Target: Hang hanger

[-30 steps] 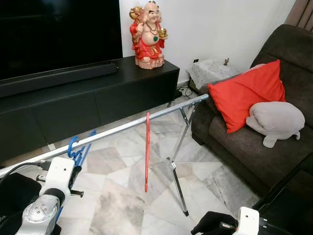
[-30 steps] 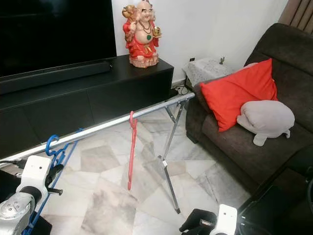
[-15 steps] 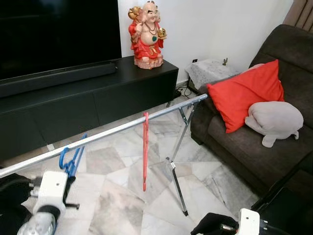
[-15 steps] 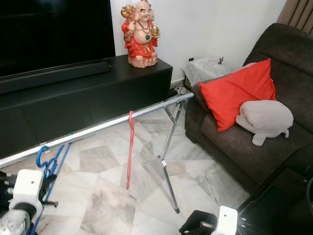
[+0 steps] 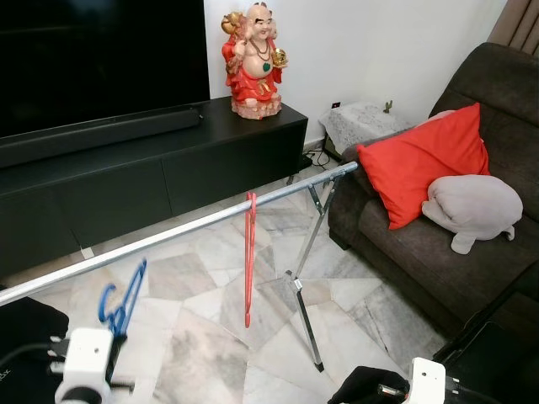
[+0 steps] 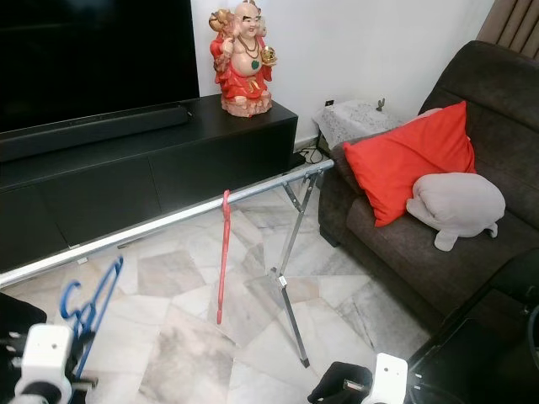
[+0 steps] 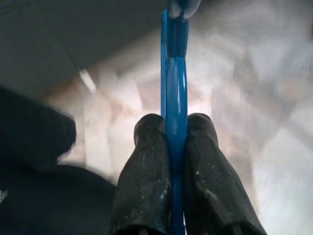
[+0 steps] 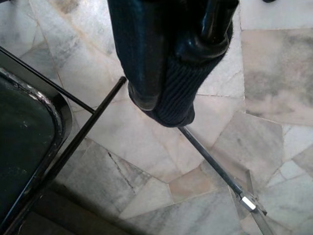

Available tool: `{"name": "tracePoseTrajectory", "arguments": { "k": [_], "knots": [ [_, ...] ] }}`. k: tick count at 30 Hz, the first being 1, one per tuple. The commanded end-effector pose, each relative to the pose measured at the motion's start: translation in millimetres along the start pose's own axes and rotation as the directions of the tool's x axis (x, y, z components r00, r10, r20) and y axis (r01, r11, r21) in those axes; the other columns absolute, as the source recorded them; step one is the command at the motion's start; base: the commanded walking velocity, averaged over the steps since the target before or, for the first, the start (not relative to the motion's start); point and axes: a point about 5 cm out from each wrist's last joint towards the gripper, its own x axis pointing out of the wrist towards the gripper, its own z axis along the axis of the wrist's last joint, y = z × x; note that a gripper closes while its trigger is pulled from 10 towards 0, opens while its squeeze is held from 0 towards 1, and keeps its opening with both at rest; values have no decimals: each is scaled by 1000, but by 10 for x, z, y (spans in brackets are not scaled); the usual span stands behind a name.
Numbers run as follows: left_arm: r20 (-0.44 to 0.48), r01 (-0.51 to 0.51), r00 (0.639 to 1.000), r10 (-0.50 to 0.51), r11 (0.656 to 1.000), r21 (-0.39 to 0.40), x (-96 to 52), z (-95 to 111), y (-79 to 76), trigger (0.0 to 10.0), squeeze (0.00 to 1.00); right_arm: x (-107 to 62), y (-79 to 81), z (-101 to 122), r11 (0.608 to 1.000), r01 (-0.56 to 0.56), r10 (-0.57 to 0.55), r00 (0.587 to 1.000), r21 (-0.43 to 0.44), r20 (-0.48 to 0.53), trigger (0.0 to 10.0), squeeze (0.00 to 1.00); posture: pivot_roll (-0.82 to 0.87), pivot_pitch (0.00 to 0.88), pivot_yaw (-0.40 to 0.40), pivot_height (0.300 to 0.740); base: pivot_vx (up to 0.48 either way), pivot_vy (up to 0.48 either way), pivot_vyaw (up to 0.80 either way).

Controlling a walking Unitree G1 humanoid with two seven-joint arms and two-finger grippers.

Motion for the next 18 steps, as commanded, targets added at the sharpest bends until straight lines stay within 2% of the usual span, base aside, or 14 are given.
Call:
{"name": "tracePoseTrajectory", "arguments": {
  "k": [1,2,6,7,8,10,13,14,18],
  "knots": [
    [-50,23,998,-23,1000,-1,16,-140,-30,10000,0,20,15,84,1000,-1,1,999,-1,32,10000,0,207,0,-70,740,0,0,0],
    [-114,20,993,-19,1000,10,42,-294,-40,10000,0,21,17,97,1000,2,-2,999,4,41,10000,0,192,0,-60,740,0,0,0],
    [-179,12,984,-13,1000,-5,68,-455,-54,10000,0,21,15,109,1000,7,-7,999,12,52,10000,0,184,0,-51,740,0,0,0],
    [-242,-2,970,-1,1000,-14,84,-589,-65,10000,0,21,12,114,1000,9,-10,998,19,57,10000,0,178,0,-48,740,0,0,0],
    [-242,-2,970,-1,1000,-14,84,-589,-65,10000,0,21,12,114,1000,9,-10,998,19,57,10000,0,178,0,-48,740,0,0,0],
    [-346,-12,938,9,1000,-7,50,-803,-93,10000,0,20,18,114,1000,12,-14,998,28,62,10000,0,165,0,-28,740,0,0,0],
    [-403,0,915,-6,1000,-16,-14,-936,-127,10000,0,17,29,108,999,14,-16,998,33,64,10000,0,159,0,-16,740,0,0,0],
    [-453,15,891,-14,1000,-1,-82,-1051,-134,10000,0,10,37,84,999,14,-17,998,38,61,10000,0,157,0,-6,740,0,0,0],
    [-492,14,870,-16,1000,-6,-161,-1164,-103,10000,0,-12,59,6,999,14,-16,999,49,46,10000,0,163,0,0,740,0,0,0]
  ]
}}
